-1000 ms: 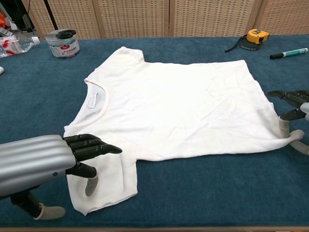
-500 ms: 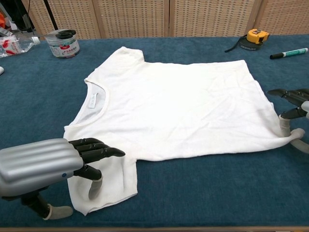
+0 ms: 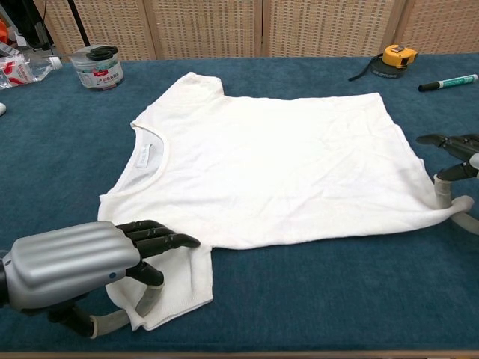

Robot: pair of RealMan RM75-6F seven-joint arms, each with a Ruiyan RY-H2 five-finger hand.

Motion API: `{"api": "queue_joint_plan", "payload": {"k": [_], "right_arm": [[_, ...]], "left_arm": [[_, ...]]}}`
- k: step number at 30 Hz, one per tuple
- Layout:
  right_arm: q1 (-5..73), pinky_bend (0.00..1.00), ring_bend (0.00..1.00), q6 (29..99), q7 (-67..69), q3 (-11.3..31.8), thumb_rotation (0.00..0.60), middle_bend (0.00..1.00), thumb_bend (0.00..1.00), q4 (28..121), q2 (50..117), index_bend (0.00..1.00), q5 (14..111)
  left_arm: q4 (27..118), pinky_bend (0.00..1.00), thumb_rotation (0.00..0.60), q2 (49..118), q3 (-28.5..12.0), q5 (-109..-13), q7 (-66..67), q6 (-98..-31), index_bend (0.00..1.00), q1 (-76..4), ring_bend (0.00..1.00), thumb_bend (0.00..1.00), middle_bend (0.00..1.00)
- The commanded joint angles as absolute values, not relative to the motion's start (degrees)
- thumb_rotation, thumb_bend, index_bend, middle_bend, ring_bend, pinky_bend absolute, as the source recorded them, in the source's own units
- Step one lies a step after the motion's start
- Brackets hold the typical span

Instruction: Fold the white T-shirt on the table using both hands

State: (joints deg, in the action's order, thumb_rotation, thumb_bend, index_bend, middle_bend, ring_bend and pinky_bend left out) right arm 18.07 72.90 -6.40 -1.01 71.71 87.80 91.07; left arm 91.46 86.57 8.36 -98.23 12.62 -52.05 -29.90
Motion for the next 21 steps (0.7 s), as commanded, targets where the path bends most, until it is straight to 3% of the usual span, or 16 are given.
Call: {"api": "queue_joint_plan", "payload": {"k": [1,12,21], "right_arm": [[18.07,0.0,0.0,72.94,-6.3,-1.04,0.6,0.0,0.66,71.69,87.76,0.64,91.12],[18.88,0.0,0.0,74.7,-2.99,-2.09,0.6,0.0,0.67,71.49,87.06,0.67,94.7],[21.33,0.0,0.0,76.33,7.04,-5.47,0.6,0.03,0.67,70.85,83.55,0.68,101.55]], "left_arm": [[91.47,0.0,0.6,86.86,8.33,-97.76,12.49,-52.82,0.66,-29.6,0.0,0.5,0.0],[93.83,0.0,0.6,83.91,9.54,-99.31,3.97,-57.78,0.68,-29.11,0.0,0.56,0.0],[100.22,0.0,0.6,76.57,11.38,-103.13,0.01,-61.84,0.68,-29.8,0.0,0.57,0.0]]}}
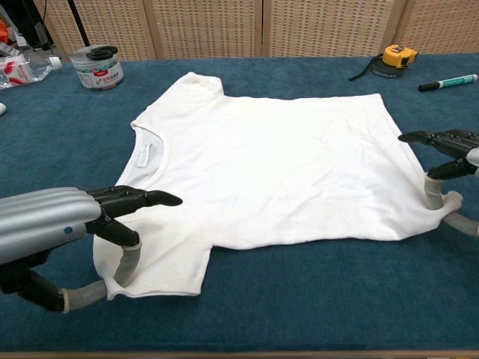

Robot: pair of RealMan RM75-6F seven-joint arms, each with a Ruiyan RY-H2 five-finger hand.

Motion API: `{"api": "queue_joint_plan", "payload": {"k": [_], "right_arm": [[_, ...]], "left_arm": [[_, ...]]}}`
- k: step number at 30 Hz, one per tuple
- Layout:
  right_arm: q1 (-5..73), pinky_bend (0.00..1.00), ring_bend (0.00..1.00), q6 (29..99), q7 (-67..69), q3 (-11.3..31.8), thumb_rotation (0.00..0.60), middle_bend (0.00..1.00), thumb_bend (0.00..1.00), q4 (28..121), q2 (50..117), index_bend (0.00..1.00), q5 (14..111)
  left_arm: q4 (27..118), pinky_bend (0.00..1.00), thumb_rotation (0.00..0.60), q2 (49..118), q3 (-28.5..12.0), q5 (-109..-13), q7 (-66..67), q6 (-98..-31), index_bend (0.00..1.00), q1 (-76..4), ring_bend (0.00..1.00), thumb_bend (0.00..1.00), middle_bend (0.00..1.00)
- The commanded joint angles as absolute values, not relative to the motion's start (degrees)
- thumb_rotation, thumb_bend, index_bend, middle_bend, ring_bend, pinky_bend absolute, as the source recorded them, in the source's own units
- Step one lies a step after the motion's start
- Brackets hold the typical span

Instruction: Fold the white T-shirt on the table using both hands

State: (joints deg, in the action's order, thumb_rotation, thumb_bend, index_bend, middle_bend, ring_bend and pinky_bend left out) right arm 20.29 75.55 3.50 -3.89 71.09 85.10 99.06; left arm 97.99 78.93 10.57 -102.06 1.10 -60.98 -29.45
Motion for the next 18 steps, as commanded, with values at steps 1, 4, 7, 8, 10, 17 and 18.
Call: {"api": "queue_joint_plan", "payload": {"k": [1,4,7,8,10,17,18], "right_arm": [[21.54,0.0,0.0,76.54,8.14,-5.9,0.6,0.03,0.67,70.84,83.15,0.68,102.23],[22.1,0.0,0.0,77.4,10.32,-7.21,0.6,0.04,0.67,70.63,82.07,0.68,104.47],[22.47,0.0,0.0,78.38,11.64,-8.63,0.6,0.04,0.67,70.84,80.91,0.68,106.67],[22.56,0.0,0.0,78.58,11.99,-9.02,0.6,0.04,0.67,71.01,80.58,0.68,107.19],[22.66,0.0,0.0,79.04,12.36,-9.69,0.6,0.04,0.67,71.33,79.97,0.68,108.13],[22.58,0.0,0.0,81.16,12.87,-11.88,0.6,0.05,0.67,72.73,78.23,0.68,111.35],[22.61,0.0,0.0,81.35,12.85,-12.13,0.6,0.06,0.67,72.86,78.08,0.68,111.77]], "left_arm": [[100.94,0.0,0.6,75.7,11.64,-103.46,-0.2,-62.02,0.69,-29.9,0.0,0.58,0.0],[102.68,0.0,0.6,73.59,12.33,-104.24,-0.56,-62.24,0.69,-30.19,0.0,0.58,0.0],[104.17,0.0,0.6,71.47,13.4,-105.01,-1.4,-61.97,0.69,-30.56,0.0,0.59,0.0],[104.26,0.0,0.6,71.03,13.73,-105.53,-1.77,-62.04,0.69,-30.67,0.0,0.59,0.0],[104.12,0.0,0.6,70.3,14.48,-106.75,-2.9,-62.54,0.69,-30.77,0.0,0.59,0.0],[101.24,0.0,0.6,68.33,17.86,-112.59,-7.71,-66.78,0.69,-30.21,0.0,0.6,0.0],[100.89,0.0,0.6,68.12,18.37,-113.3,-8.21,-67.37,0.69,-30.04,0.0,0.6,0.0]]}}
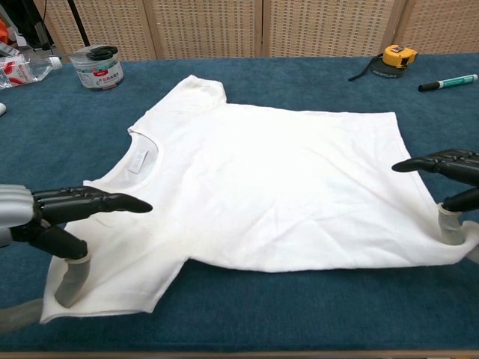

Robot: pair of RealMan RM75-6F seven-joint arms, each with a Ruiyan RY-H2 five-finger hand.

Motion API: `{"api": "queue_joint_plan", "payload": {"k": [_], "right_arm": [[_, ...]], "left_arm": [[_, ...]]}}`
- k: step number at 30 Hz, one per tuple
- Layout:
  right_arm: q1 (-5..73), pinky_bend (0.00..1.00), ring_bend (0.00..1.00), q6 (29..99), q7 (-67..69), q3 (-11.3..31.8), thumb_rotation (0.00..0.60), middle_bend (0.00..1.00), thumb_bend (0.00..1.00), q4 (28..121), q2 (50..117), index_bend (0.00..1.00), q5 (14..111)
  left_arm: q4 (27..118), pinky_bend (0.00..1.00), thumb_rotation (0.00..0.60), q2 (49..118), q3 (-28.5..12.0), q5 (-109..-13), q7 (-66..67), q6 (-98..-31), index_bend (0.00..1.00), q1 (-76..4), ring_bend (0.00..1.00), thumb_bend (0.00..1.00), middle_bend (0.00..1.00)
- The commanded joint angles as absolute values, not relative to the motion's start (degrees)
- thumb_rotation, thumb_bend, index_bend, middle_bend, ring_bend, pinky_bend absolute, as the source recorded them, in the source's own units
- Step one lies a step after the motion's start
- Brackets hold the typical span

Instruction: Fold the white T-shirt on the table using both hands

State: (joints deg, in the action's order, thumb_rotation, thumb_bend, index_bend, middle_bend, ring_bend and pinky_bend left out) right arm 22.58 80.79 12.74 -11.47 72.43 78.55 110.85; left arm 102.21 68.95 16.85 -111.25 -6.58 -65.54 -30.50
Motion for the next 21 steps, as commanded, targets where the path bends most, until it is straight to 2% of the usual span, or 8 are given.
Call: {"api": "queue_joint_plan", "payload": {"k": [1,4,10,21], "right_arm": [[22.64,0.0,0.0,81.47,12.78,-12.34,0.6,0.06,0.67,72.93,77.98,0.68,112.13],[22.63,0.0,0.0,82.42,11.76,-14.18,0.6,0.06,0.67,73.35,77.25,0.68,115.08],[22.98,0.0,0.0,82.77,11.01,-15.92,0.6,0.07,0.67,74.14,76.55,0.68,117.82],[22.85,0.0,0.0,82.57,8.91,-17.24,0.6,0.07,0.67,75.46,76.06,0.68,119.52]], "left_arm": [[100.7,0.0,0.6,68.0,18.66,-113.71,-8.5,-67.69,0.69,-29.96,0.0,0.6,0.0],[99.84,0.0,0.6,66.44,21.2,-116.92,-10.47,-70.3,0.7,-29.26,0.0,0.6,0.0],[97.74,0.0,0.6,65.57,23.03,-119.9,-13.62,-73.47,0.7,-28.71,0.0,0.6,0.0],[95.54,0.0,0.6,65.6,23.91,-121.38,-16.57,-75.97,0.7,-27.94,0.0,0.61,0.0]]}}
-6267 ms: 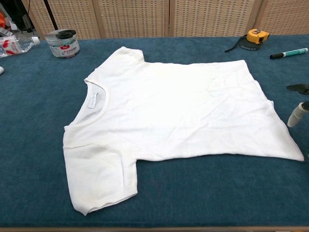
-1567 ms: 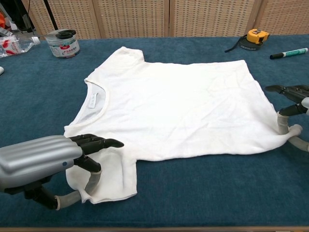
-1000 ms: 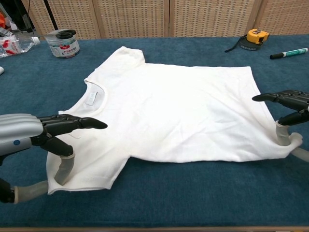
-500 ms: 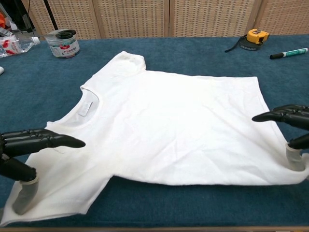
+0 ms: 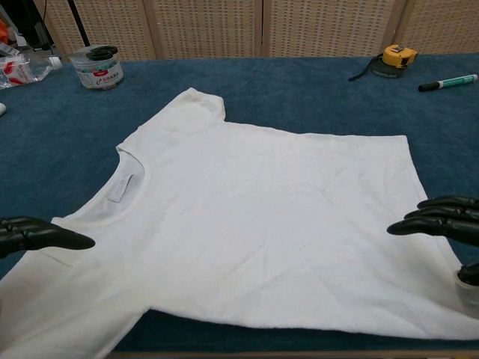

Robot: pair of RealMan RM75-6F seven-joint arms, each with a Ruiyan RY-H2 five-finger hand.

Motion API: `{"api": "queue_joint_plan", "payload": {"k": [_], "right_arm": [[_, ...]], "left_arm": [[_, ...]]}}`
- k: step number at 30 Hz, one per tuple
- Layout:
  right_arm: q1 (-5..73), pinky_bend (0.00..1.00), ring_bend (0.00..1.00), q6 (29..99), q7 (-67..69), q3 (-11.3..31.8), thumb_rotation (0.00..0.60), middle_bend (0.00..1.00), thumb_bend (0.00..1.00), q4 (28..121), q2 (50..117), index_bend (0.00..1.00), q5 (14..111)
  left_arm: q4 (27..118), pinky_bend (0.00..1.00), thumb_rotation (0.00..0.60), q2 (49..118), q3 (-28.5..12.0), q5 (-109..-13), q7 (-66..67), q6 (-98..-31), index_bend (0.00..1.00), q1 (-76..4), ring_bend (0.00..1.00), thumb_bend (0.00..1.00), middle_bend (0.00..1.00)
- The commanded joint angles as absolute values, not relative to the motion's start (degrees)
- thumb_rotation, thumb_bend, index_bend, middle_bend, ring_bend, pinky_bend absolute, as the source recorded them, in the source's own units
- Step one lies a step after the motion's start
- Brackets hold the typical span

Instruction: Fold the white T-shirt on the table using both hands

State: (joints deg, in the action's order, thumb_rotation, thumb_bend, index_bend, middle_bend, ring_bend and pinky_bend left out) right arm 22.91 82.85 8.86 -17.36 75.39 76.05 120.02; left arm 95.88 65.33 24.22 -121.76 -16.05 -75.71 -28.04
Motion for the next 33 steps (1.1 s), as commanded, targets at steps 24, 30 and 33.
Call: {"api": "queue_joint_plan", "payload": {"k": [24,30,33], "right_arm": [[30.31,0.0,0.0,67.53,20.8,0.57,0.6,0.07,0.67,72.58,76.35,0.68,92.3],[34.36,0.0,0.0,59.91,21.5,3.74,0.6,0.07,0.67,67.38,79.7,0.68,87.58],[36.62,0.0,0.0,55.77,21.85,4.86,0.6,0.07,0.67,63.08,82.08,0.68,85.7]], "left_arm": [[93.47,0.0,0.6,73.51,-3.53,-87.39,0.94,-59.76,0.71,-37.94,0.0,0.61,0.0],[89.05,0.0,0.6,76.48,-7.44,-80.3,4.18,-53.73,0.71,-41.89,0.0,0.61,0.0],[86.44,0.0,0.6,78.55,-8.99,-77.23,5.8,-51.04,0.71,-44.03,0.0,0.61,0.0]]}}
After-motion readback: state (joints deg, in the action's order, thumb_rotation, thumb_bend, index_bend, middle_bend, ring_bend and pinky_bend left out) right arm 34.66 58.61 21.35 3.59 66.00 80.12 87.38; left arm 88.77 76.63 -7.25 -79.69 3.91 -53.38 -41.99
